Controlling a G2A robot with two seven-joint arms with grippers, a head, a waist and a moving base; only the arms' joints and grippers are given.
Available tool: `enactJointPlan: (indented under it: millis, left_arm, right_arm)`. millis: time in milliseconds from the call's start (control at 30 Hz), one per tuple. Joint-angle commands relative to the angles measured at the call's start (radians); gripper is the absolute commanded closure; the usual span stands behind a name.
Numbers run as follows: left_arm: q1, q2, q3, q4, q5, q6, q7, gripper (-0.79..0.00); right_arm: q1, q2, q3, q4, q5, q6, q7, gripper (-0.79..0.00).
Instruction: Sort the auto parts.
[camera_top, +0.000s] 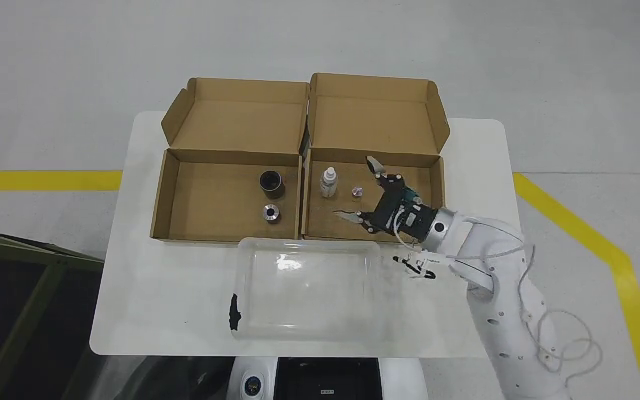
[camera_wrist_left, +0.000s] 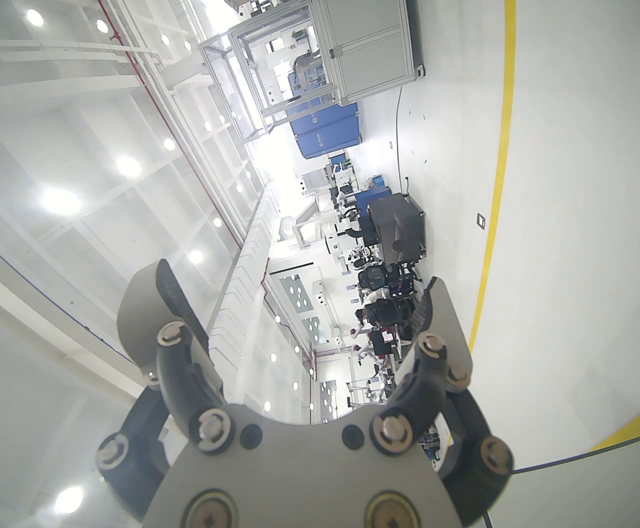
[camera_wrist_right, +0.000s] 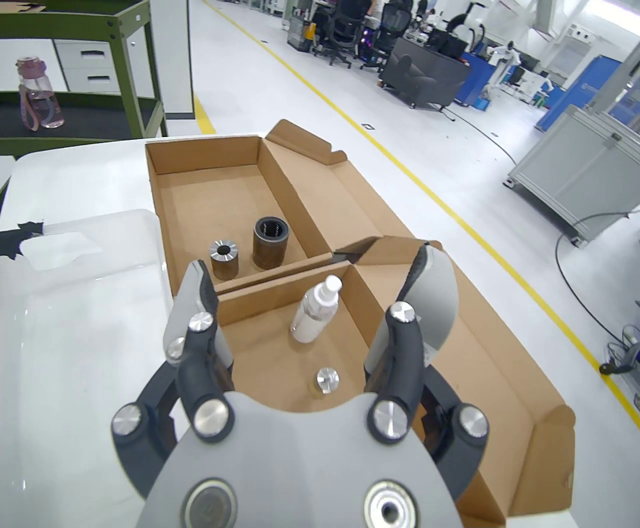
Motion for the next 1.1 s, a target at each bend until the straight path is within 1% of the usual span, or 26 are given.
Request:
enactJointPlan:
  millis: [0,167,433,700,833,1067]
  left_arm:
    - [0.0,0.0,0.0,0.0,0.0,0.0,0.0,-0.785]
    - [0.0,0.0,0.0,0.0,0.0,0.0,0.0,-0.785]
    - [0.0,0.0,0.0,0.0,0.0,0.0,0.0,-0.785]
    - [0.0,0.0,0.0,0.0,0.0,0.0,0.0,-0.785]
    - [0.0,0.0,0.0,0.0,0.0,0.0,0.0,-0.785]
    - [0.0,0.0,0.0,0.0,0.0,0.0,0.0,-0.785]
  right_arm:
    - [-0.041,0.007,0.046,-0.006,-0.005,0.001,-0.036,-0.699]
    - [-0.13,0.023,0.134,-0.023,-0.015,0.008,-0.122,-0.73]
    - [-0.241,0.041,0.237,-0.025,-0.014,0.018,-0.24,-0.785]
    - [-0.323,0.057,0.325,-0.013,-0.014,0.03,-0.336,-0.785]
    - [-0.354,0.063,0.359,-0.013,-0.012,0.029,-0.366,-0.785]
    - [-0.384,0.071,0.384,-0.015,0.006,0.037,-0.384,-0.785]
